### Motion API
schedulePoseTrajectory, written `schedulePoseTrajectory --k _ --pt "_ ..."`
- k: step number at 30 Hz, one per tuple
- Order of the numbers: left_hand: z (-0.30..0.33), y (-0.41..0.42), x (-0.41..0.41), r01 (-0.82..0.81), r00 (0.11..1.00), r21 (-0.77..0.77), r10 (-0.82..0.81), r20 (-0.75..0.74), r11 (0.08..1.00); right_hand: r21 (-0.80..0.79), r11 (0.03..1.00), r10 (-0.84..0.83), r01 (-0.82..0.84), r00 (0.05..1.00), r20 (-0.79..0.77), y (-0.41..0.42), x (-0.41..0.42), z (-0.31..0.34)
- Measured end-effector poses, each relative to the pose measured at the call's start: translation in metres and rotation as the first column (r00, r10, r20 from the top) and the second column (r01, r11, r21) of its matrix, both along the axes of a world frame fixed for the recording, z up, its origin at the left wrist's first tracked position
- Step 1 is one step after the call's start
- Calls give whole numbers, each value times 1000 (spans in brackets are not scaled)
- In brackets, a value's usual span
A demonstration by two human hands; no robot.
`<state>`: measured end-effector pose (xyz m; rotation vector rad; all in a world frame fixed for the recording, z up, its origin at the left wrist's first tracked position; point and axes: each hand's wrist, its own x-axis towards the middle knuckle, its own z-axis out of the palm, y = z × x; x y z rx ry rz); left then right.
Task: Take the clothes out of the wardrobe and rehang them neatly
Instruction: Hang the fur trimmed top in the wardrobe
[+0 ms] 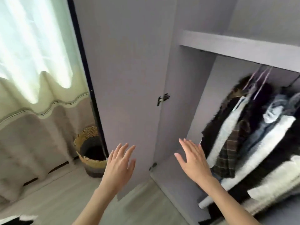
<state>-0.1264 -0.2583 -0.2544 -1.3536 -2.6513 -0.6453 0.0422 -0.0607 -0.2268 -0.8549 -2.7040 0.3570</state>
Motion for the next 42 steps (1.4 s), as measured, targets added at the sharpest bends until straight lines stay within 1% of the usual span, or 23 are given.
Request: schedulePoseTrajectory --k 3,5,7,10,13,15,18,20,22,24,25,28,30,34,36,38,42 --pt "2 63 -1 170 985 -25 -169 28 985 17 988 -155 155 988 -3 40 20 2" --pt "5 103 -4 268 963 -30 -267 34 963 60 971 -233 233 972 -5 64 27 5" --pt "7 143 -7 357 934 -24 -356 35 934 96 951 -294 293 956 -2 85 32 6" --pt "13 205 -16 481 872 3 -479 102 877 89 922 -378 378 926 -13 114 29 14" --pt "33 259 -21 557 828 56 -559 50 829 155 882 -438 446 895 -83 148 22 23" --pt "44 290 -21 597 799 75 -600 34 799 170 852 -481 495 869 -117 170 19 29" --pt "53 332 -18 663 747 3 -662 58 748 210 817 -514 538 843 -159 199 15 40" --pt "60 359 -11 698 714 0 -696 77 716 245 800 -518 548 836 -182 219 16 48" --pt "68 383 -3 723 688 32 -724 58 690 245 790 -522 562 826 -211 241 20 56" --pt "72 405 6 742 670 37 -743 12 670 236 773 -528 589 803 -276 266 24 62" --pt "72 416 10 747 664 38 -748 -7 663 219 776 -530 592 800 -283 276 26 66" --pt "69 443 25 748 663 43 -749 -11 662 166 823 -509 543 835 -208 300 28 63" --pt "67 458 35 747 662 81 -750 7 660 163 855 -468 493 867 -172 310 30 52" --pt "72 489 53 738 662 167 -749 9 654 172 864 -432 472 873 -225 326 40 32" --pt "78 502 60 718 673 200 -738 42 666 195 863 -420 467 875 -240 330 44 27" --pt "80 515 64 709 679 190 -730 74 679 203 862 -414 464 877 -245 332 46 22" --pt "82 532 71 698 695 119 -708 126 706 234 850 -416 471 874 -250 337 52 16"
